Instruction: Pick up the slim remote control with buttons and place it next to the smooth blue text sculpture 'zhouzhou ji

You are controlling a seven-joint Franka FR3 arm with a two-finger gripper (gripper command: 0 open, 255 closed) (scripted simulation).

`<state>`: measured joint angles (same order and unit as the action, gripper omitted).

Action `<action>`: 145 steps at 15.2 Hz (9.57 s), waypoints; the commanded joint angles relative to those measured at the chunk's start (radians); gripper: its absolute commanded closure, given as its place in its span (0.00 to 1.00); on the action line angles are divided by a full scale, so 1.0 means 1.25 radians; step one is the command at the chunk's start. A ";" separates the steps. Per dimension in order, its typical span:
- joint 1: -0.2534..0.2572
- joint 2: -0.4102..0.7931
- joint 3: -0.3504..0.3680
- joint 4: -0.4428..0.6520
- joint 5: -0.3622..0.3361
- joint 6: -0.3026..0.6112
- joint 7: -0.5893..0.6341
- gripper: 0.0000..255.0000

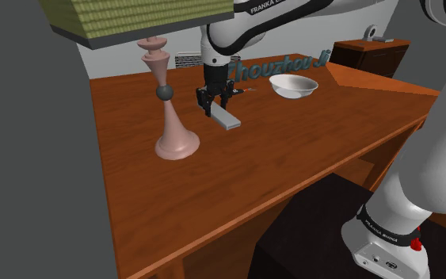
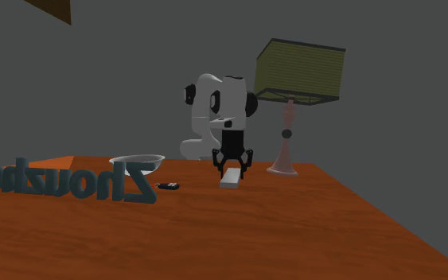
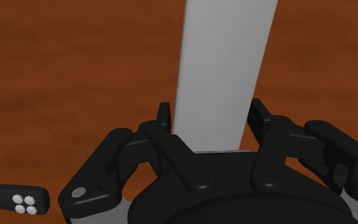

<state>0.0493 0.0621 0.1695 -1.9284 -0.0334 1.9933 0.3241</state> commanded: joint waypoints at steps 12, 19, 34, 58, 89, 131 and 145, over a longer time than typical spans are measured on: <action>0.000 -0.011 0.000 0.040 0.003 -0.052 -0.003 1.00; 0.000 -0.020 0.000 0.105 0.005 -0.125 -0.005 1.00; 0.002 -0.009 0.001 0.280 0.004 -0.289 -0.007 1.00; -0.149 -0.220 -0.182 0.099 0.003 -0.313 -0.341 1.00; -0.425 0.054 -0.561 0.405 0.076 -0.351 -0.993 1.00; -0.546 0.251 -0.595 0.315 0.194 -0.099 -1.173 1.00; -0.552 0.244 -0.599 0.386 0.188 -0.176 -1.167 0.00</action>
<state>-0.6406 0.3721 -0.5773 -1.4697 0.2051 1.8027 -1.1382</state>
